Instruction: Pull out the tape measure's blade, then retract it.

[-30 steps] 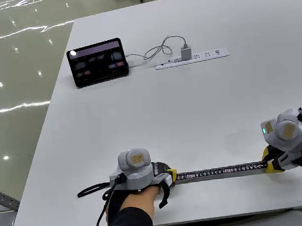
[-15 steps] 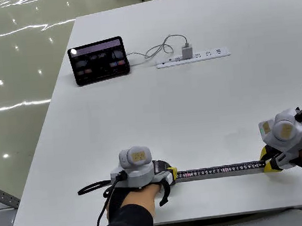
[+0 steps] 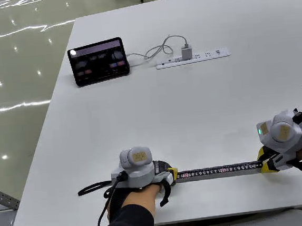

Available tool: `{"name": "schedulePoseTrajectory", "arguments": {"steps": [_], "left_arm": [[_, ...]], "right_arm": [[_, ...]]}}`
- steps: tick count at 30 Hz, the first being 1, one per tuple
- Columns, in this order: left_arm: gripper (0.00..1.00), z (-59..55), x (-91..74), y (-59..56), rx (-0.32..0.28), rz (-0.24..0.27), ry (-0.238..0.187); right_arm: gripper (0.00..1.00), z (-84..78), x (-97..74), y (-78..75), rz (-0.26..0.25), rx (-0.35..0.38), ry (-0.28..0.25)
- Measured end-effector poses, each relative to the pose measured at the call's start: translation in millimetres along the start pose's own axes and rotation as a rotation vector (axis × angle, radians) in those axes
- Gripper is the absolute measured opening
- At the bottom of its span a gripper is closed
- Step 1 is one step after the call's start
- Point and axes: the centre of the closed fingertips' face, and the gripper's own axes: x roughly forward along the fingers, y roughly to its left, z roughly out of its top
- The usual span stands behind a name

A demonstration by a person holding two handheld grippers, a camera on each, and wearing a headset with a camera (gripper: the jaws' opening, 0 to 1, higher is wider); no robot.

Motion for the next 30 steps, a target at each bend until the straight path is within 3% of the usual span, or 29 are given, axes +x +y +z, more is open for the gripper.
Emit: {"name": "schedulePoseTrajectory", "arguments": {"steps": [30], "left_arm": [[0.58, -1.6, -0.4, -0.7, -0.002, 0.002, 0.003]], "right_arm": [[0.11, 7.3, 8.9, -5.0, -0.007, -0.004, -0.021]]}}
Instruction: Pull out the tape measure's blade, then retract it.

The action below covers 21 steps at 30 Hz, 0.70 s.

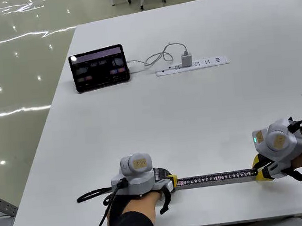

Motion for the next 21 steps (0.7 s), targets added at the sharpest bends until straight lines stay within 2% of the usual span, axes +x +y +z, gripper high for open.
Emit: {"name": "schedulePoseTrajectory", "arguments": {"steps": [21], "left_arm": [[0.59, -0.1, 0.1, -0.1, 0.016, 0.001, -0.005]], "right_arm": [[0.11, 10.8, 3.8, 1.5, 0.000, -0.007, -0.012]]}}
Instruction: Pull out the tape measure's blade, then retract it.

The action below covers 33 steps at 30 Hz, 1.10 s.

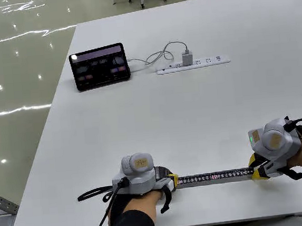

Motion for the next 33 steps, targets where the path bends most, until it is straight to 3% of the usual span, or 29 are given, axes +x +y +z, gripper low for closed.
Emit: {"name": "schedulePoseTrajectory", "arguments": {"steps": [33], "left_arm": [[0.59, 0.1, 0.3, 0.2, 0.007, 0.001, -0.002]], "right_arm": [[0.11, 18.2, 8.8, -1.0, 0.001, 0.000, -0.022]]}}
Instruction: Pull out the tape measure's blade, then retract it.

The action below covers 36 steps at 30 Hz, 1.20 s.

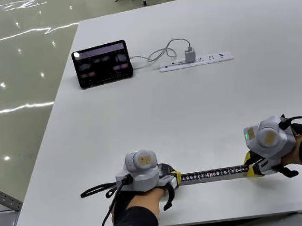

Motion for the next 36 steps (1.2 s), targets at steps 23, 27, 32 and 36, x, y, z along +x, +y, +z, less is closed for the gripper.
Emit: {"name": "schedulePoseTrajectory", "arguments": {"steps": [23, 27, 32, 36], "left_arm": [[0.59, 0.1, 0.2, 0.1, 0.003, 0.003, -0.001], [0.59, 0.1, 0.2, 0.0, 0.003, 0.004, 0.000], [0.59, 0.0, 0.5, 0.1, 0.003, 0.003, -0.001], [0.59, 0.1, 0.6, 0.1, 0.004, 0.003, -0.001]], "right_arm": [[0.11, 13.6, 6.8, -0.9, 0.005, -0.003, -0.011], [0.11, 15.0, 7.6, -1.0, 0.004, -0.001, -0.013], [0.11, 17.2, 8.8, -1.0, 0.006, 0.001, -0.014], [0.11, 19.4, 9.4, -0.7, 0.007, -0.003, -0.015]]}}
